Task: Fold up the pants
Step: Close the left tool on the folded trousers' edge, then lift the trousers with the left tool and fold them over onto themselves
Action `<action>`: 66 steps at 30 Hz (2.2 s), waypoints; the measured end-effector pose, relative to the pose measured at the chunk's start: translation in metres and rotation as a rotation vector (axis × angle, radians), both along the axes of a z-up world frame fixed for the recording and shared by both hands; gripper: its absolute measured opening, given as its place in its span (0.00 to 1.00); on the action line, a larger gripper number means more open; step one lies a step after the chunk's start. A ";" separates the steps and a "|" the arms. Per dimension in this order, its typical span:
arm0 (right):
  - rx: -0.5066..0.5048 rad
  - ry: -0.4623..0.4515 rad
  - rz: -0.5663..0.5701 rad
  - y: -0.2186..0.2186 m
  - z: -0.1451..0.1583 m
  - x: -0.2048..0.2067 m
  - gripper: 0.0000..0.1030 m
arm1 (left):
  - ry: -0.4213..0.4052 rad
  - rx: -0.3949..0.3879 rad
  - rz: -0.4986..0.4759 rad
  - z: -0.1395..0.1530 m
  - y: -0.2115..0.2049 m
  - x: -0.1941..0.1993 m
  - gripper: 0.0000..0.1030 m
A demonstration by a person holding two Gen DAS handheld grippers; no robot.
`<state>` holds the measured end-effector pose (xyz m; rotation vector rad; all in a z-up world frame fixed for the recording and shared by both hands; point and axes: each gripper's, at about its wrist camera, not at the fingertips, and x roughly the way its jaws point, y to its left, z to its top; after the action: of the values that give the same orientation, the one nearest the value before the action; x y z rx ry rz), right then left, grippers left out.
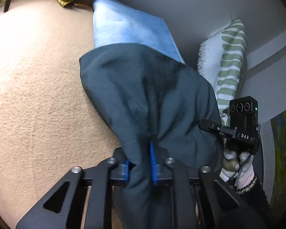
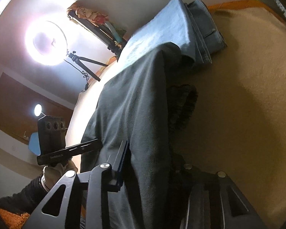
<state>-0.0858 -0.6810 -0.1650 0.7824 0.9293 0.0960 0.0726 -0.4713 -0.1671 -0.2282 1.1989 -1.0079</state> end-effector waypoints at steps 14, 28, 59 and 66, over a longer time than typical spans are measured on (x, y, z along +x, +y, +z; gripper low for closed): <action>-0.169 -0.010 -0.015 0.041 0.049 -0.008 0.30 | -0.118 -0.043 -0.043 0.036 0.003 -0.017 0.07; -0.259 -0.100 -0.029 0.053 0.111 -0.018 0.30 | -0.344 -0.040 -0.086 0.099 0.006 -0.035 0.07; -0.338 -0.148 -0.027 0.064 0.158 0.021 0.30 | -0.435 -0.086 -0.064 0.133 0.001 -0.005 0.07; -0.361 -0.160 -0.034 0.047 0.163 0.054 0.30 | -0.460 -0.076 -0.046 0.142 -0.015 0.026 0.07</action>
<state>-0.0315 -0.6341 -0.0020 0.4483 0.7528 -0.0385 0.0991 -0.4860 -0.0247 -0.0229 0.7515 -1.0757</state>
